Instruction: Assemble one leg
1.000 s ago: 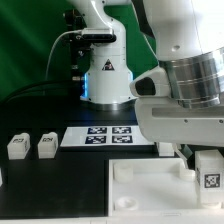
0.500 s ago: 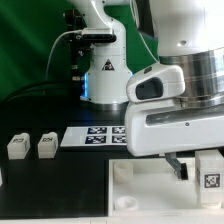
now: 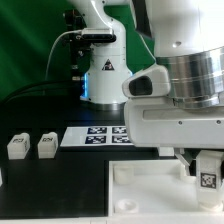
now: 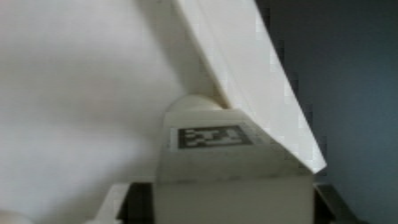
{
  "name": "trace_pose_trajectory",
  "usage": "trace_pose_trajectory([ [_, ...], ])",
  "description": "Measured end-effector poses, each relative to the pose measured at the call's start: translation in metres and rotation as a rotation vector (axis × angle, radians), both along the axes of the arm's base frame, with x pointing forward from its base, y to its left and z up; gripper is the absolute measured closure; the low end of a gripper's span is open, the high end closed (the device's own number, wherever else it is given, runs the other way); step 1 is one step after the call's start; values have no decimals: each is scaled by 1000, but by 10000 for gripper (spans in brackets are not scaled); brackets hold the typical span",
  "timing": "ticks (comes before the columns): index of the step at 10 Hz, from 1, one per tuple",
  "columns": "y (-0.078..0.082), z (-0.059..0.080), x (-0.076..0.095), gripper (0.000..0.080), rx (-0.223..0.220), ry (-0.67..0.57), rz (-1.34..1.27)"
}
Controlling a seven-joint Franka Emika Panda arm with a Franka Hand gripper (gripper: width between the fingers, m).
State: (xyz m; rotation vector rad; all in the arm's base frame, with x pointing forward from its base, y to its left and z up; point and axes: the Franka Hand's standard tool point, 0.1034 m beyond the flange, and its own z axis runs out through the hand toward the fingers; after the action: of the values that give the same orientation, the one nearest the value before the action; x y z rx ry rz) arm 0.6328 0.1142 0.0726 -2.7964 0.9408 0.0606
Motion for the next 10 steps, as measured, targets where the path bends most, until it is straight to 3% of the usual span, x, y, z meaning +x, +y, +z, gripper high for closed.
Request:
trace_pose_trajectory([
  [1,1,0,0,500,9,36,-196],
  [5,1,-3,0,501,119,181,-778],
  [7,3,-3,0,501,121,182,-781],
  [8,3,-3,0,439,121,177,-758],
  [9,4,-4,-1,277,120,177,-756],
  [10,4,-5,-3,277,105,145,-613],
])
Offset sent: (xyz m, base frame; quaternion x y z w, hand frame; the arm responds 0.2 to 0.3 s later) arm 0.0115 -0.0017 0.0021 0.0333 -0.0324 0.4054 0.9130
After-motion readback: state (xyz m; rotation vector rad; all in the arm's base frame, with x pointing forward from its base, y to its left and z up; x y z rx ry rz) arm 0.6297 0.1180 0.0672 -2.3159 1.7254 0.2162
